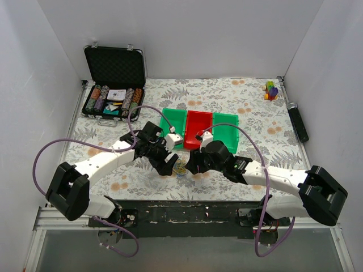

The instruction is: Untangle the cables

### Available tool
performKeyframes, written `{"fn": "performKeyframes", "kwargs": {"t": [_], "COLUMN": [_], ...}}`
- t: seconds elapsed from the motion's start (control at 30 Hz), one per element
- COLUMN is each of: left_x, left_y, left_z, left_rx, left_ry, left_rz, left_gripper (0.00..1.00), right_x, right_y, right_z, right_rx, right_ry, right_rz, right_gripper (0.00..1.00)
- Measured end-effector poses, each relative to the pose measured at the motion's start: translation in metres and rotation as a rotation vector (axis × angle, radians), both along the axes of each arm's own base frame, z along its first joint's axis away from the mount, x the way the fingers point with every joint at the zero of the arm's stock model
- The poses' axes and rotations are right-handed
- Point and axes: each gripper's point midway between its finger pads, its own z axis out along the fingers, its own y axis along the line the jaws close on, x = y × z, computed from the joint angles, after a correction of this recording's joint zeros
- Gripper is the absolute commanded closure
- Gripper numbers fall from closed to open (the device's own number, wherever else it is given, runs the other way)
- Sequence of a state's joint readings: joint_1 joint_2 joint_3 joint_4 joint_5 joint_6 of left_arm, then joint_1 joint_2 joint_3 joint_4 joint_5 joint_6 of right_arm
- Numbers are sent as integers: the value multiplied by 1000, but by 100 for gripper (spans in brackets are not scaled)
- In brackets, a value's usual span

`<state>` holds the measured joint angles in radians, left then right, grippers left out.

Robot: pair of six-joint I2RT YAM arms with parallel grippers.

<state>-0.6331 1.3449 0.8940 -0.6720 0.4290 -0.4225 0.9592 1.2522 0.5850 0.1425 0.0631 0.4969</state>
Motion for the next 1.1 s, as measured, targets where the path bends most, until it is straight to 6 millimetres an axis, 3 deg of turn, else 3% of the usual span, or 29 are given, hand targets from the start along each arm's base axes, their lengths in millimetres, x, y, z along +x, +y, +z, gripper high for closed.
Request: {"fn": "performKeyframes", "kwargs": {"t": [0.13, 0.27, 0.37, 0.47, 0.6, 0.83, 0.97, 1.1], "left_x": [2, 5, 8, 13, 16, 17, 16, 18], "left_y": [-2, -2, -3, -5, -6, -6, -6, -8], "left_z": [-12, -25, -29, -28, -27, -26, -13, 13], "left_rx": [18, 44, 48, 41, 38, 35, 16, -25], "left_ry": [22, 40, 31, 13, 0, -8, -30, -77], "left_rz": [-8, -17, -19, -16, -9, -6, -4, 0], "left_gripper": [38, 71, 87, 89, 100, 100, 100, 100], "right_x": [1, 1, 1, 0, -2, -3, 1, 7], "right_y": [4, 5, 6, 7, 8, 9, 15, 27], "right_z": [5, 8, 8, 8, 8, 9, 12, 15], "right_rx": [11, 18, 19, 18, 18, 15, 10, -1], "right_ry": [-9, -16, -17, -19, -20, -25, -40, -63], "right_rz": [5, 7, 9, 13, 21, 30, 41, 58], "right_gripper": [41, 41, 41, 41, 41, 39, 35, 32]}}
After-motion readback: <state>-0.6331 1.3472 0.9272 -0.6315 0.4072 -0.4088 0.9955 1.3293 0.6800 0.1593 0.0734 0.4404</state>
